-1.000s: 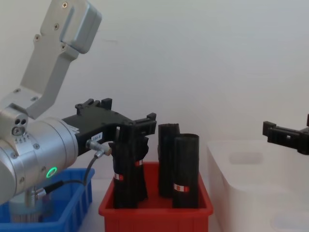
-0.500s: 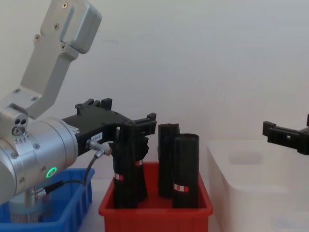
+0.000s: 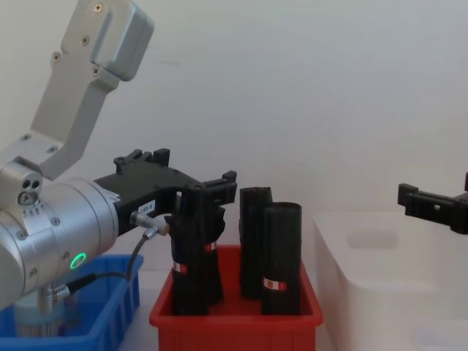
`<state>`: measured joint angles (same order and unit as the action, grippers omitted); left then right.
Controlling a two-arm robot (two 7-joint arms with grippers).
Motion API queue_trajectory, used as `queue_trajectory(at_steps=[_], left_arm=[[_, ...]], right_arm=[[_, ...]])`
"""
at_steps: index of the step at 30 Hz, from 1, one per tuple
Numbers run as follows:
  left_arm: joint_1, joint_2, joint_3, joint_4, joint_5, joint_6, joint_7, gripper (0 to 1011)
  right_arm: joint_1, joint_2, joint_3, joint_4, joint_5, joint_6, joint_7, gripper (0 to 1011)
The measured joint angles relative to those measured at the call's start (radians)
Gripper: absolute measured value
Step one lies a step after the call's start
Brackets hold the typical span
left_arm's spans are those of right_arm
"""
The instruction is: Pick the cotton swabs from the blue box and place them into the white box.
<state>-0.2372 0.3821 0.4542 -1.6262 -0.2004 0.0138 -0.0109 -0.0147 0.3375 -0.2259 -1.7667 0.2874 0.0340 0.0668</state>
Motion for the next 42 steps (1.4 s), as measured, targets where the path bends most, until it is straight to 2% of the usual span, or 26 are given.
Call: queue_trajectory(at_steps=[16,21,30,38,39,42], left_arm=[[0.000,0.000,0.000,0.000,0.000,0.000,0.000,1004],[0.000,0.000,0.000,0.000,0.000,0.000,0.000,1004],[0.000,0.000,0.000,0.000,0.000,0.000,0.000,1004],[0.000,0.000,0.000,0.000,0.000,0.000,0.000,1004],[0.000,0.000,0.000,0.000,0.000,0.000,0.000,1004],[0.000,0.000,0.000,0.000,0.000,0.000,0.000,1004]], right_arm=[[0.000,0.000,0.000,0.000,0.000,0.000,0.000,1002],[0.010,-0.001,0.001,0.008,-0.005,0.003,0.017,1002],[0.072,-0.010,0.001,0.073,-0.035,0.009,0.115,1001],[0.181,-0.033,-0.002,0.191,-0.067,0.012,0.266,1002],[0.181,-0.033,-0.002,0.191,-0.067,0.012,0.266,1001],[0.235,-0.045,-0.004,0.251,-0.081,0.014,0.338,1002]])
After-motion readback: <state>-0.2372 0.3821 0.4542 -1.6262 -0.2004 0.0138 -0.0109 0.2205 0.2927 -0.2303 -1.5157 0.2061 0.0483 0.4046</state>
